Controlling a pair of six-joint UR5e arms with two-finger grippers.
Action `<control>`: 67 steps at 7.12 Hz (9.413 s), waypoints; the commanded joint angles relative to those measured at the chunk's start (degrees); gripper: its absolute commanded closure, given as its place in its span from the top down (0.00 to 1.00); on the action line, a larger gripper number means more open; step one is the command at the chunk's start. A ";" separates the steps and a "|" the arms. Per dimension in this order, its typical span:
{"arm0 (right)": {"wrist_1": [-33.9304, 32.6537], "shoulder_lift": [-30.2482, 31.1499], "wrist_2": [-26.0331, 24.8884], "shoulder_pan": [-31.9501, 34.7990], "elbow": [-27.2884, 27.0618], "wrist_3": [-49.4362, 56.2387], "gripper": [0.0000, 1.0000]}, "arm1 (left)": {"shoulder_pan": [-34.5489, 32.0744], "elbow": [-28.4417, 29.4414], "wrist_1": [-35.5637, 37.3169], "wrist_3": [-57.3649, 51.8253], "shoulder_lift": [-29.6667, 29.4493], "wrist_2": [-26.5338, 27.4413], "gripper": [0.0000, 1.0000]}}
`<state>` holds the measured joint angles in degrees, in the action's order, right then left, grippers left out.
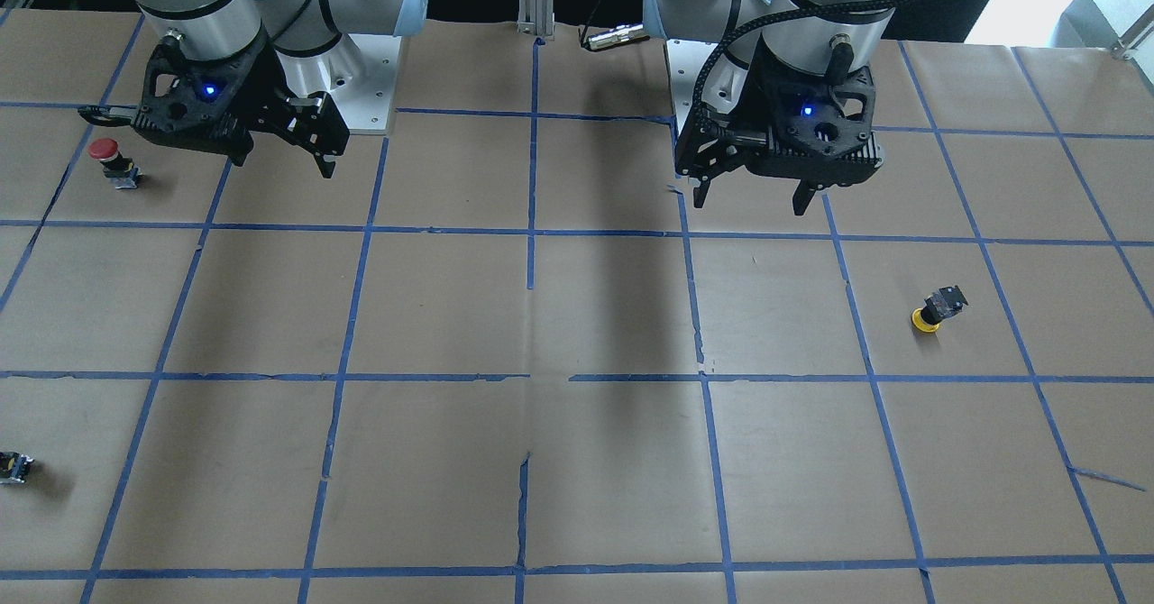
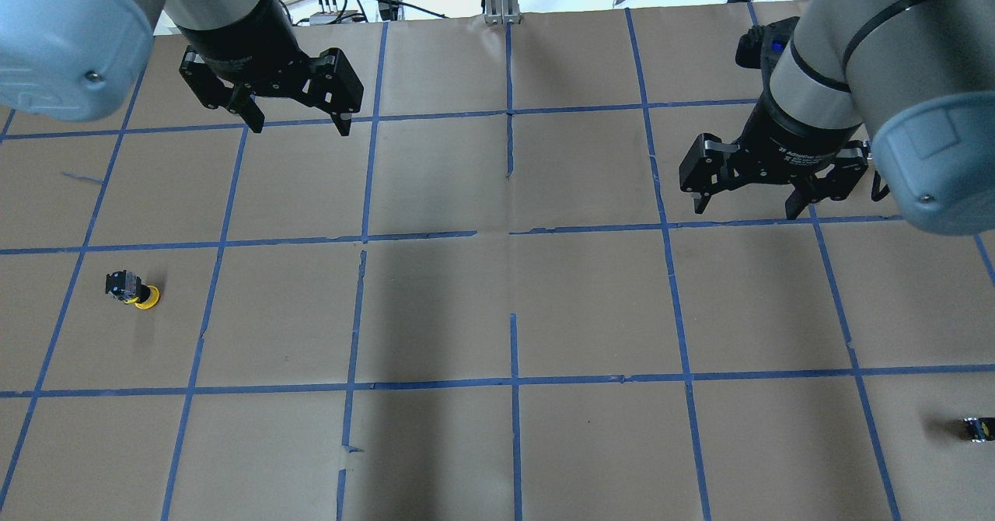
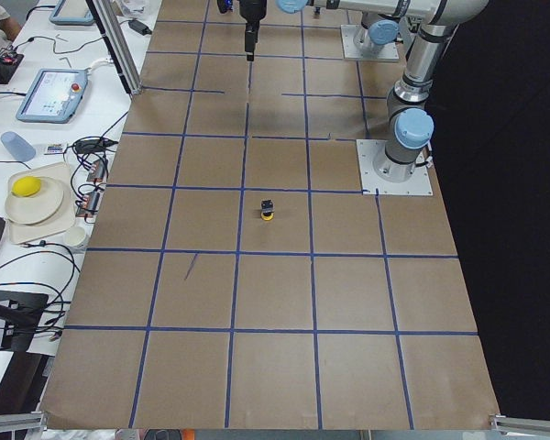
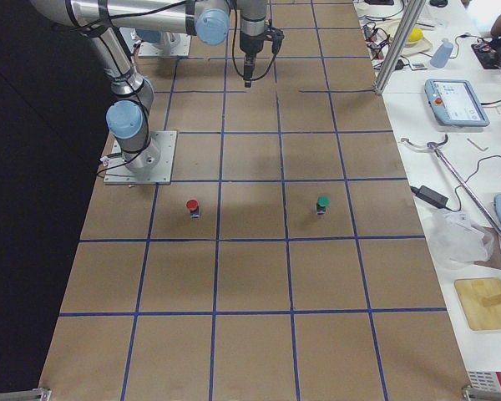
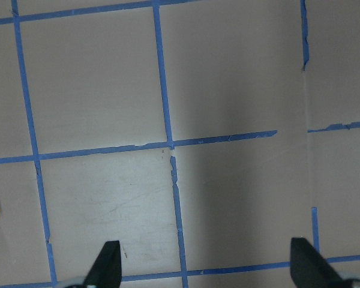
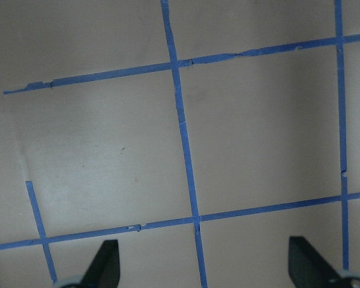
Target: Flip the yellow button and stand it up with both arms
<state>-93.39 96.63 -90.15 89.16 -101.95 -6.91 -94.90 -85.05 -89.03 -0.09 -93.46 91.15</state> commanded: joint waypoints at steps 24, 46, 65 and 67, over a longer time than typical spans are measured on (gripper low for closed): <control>-12.24 -15.50 8.67 0.05 9.10 2.69 1.00 | 41.12 -21.65 25.22 -39.81 -15.18 2.27 0.53; 4.37 -11.47 27.59 -6.28 16.87 -15.84 1.00 | 7.55 -23.58 8.25 -23.73 -12.36 -82.35 0.17; 8.92 -9.10 45.25 -6.72 11.95 -32.29 0.87 | 1.56 -21.47 9.84 -18.71 -12.28 -98.62 0.13; 9.19 -8.92 43.30 -6.81 12.03 -32.29 0.49 | 1.48 -21.56 9.84 -18.71 -12.28 -98.53 0.14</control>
<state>-84.38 87.56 -46.11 82.45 -89.95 -39.20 -93.37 -106.58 -79.19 -18.81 -105.75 -7.41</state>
